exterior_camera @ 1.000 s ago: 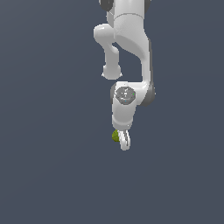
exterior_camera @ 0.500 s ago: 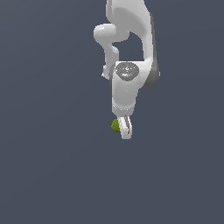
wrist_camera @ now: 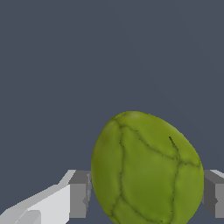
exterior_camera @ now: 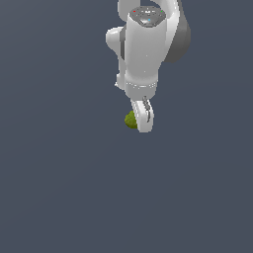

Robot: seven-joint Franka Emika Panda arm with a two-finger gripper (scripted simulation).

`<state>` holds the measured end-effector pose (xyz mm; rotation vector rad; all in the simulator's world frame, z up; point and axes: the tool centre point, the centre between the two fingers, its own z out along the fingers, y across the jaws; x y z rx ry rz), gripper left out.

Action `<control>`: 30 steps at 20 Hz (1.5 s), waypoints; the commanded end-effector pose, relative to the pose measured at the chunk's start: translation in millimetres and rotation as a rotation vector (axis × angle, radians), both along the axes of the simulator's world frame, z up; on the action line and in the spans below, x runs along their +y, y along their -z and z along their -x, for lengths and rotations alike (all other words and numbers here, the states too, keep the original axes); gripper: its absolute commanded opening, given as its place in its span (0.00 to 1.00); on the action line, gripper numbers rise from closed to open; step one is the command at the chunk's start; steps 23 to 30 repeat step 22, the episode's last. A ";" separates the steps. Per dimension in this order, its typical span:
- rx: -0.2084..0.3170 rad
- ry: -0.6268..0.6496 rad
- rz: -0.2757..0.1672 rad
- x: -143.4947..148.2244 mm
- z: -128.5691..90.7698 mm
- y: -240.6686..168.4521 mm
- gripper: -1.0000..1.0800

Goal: Pick up the object and move it to a goal position.

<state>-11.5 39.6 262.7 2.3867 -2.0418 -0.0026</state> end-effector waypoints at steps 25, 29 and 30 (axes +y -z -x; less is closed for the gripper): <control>-0.002 -0.002 0.001 -1.4 21.1 -153.5 0.00; -0.002 -0.002 0.001 -1.4 21.1 -153.5 0.00; -0.002 -0.002 0.001 -1.4 21.1 -153.5 0.00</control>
